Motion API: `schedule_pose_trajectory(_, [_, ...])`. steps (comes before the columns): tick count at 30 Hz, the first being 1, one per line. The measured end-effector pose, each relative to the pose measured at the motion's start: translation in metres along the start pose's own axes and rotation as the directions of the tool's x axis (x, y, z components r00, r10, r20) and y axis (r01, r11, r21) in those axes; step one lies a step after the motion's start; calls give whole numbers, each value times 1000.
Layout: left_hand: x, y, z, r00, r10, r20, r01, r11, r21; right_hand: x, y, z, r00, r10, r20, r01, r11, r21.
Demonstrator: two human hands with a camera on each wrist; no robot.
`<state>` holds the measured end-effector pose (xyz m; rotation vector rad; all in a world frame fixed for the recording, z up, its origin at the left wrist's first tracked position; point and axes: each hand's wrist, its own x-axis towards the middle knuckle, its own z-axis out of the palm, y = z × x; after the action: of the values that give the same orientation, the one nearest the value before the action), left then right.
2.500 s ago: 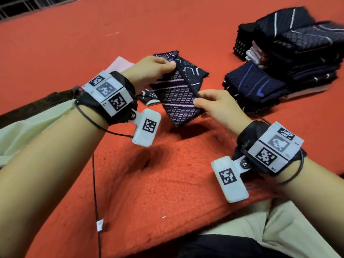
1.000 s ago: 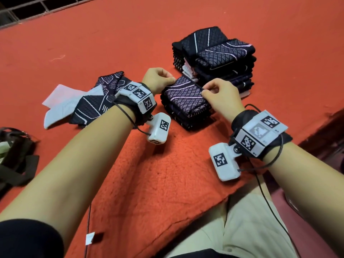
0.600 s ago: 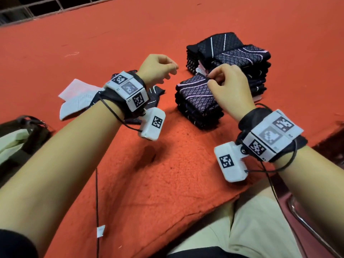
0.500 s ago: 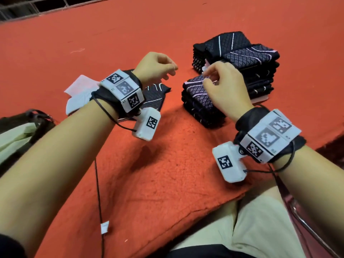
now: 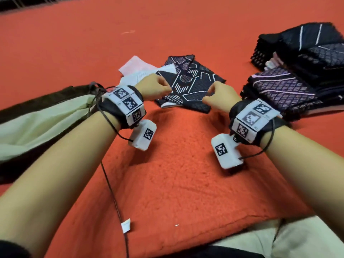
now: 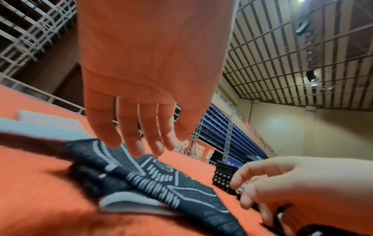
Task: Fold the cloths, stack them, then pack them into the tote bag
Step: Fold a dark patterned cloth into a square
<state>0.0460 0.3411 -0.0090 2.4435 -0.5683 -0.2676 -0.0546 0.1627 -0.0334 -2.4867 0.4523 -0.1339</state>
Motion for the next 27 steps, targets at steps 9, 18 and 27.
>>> schedule_pose_trajectory(9, [26,-52,3,910,-317,-267,309,948,-73,32,5,29,950,310,29,-289,841,457])
schedule_pose_trajectory(18, [34,-45,3,897,-393,-203,262,841,-473,35,6,26,899,369,235,-431,659,616])
schedule_pose_trajectory(27, [-13,-48,-8,916,-391,-86,234,699,-676,23,6,28,954,301,-8,-232,751,618])
